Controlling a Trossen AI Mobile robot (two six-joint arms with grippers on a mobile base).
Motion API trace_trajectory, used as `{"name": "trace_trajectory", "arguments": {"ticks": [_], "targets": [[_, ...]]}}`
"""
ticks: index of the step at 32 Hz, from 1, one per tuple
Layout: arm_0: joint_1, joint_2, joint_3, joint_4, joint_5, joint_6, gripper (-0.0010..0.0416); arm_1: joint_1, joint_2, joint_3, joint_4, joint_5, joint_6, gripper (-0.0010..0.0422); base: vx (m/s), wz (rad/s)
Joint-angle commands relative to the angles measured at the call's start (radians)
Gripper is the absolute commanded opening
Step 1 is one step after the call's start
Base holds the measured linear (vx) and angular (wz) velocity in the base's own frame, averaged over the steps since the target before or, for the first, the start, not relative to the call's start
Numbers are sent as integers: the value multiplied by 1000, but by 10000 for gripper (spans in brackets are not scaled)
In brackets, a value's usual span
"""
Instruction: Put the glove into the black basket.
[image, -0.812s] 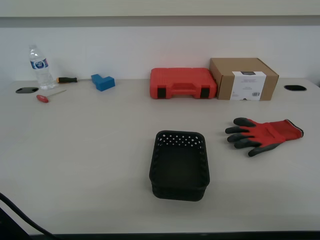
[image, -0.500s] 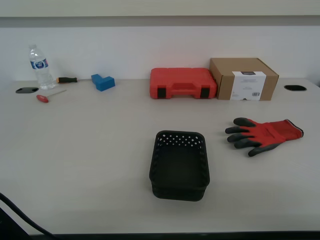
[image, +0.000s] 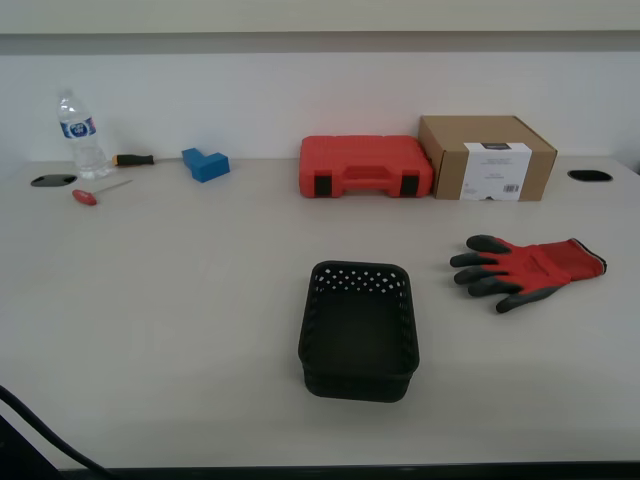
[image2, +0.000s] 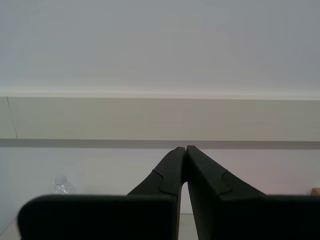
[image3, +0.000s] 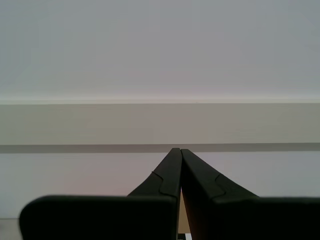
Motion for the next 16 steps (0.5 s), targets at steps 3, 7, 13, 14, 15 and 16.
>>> {"name": "trace_trajectory", "arguments": {"ticks": [3,7,13,14,15,16], "targets": [[0,0,1,2,0,1,1,0,0,2,3,-1,1,0,0,0],[0,0,1,2,0,1,1,0,0,2,3,-1,1,0,0,0],[0,0,1,3,0,1,1,0,0,2,3,-1,1,0,0,0],[0,0,1,3,0,1,1,0,0,2,3,-1,1,0,0,0],[0,0,1,3,0,1,1,0,0,2,3,-1,1,0,0,0],[0,0,1,4,0,1,1,0,0,2,3,0,1,0,0,0]]}}
